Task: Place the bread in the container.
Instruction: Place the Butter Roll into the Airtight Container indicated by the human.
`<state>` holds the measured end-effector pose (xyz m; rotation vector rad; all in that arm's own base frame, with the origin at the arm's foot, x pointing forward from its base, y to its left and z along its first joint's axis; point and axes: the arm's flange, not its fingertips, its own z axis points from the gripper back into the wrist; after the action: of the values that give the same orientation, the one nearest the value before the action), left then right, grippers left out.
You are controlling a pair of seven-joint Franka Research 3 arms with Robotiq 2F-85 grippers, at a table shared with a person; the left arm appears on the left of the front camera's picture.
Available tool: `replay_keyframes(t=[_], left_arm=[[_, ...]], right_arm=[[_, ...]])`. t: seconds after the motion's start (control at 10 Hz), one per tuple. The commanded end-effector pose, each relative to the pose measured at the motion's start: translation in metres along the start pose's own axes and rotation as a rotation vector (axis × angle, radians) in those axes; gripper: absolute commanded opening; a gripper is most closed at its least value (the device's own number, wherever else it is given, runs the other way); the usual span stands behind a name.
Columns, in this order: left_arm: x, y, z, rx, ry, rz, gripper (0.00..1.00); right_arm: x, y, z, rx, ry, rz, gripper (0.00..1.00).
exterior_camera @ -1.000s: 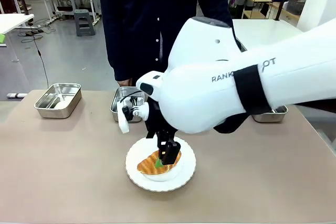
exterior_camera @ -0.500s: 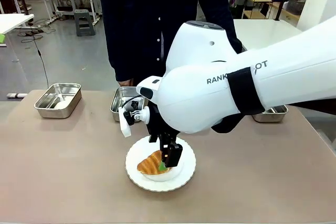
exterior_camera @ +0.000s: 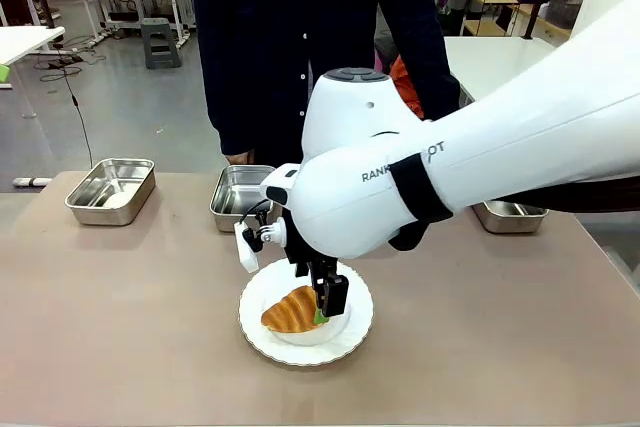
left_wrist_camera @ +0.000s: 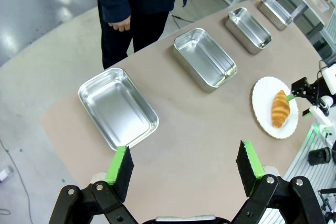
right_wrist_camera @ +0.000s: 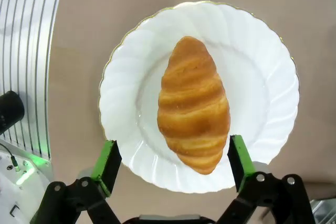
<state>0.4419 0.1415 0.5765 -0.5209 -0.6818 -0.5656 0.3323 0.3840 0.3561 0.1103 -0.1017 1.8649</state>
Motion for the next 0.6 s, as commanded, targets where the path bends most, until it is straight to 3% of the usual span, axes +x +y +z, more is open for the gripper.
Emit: replay_keyframes(t=[0.0, 0.5], left_arm=[[-0.001, 0.0, 0.001, -0.008, -0.01, -0.007, 1.0], [-0.001, 0.0, 0.001, -0.008, -0.01, -0.007, 1.0]], right_arm=[[0.01, -0.007, -0.008, -0.012, 0.033, 0.036, 1.0], [0.012, -0.009, -0.031, -0.069, 0.088, 0.081, 1.0]])
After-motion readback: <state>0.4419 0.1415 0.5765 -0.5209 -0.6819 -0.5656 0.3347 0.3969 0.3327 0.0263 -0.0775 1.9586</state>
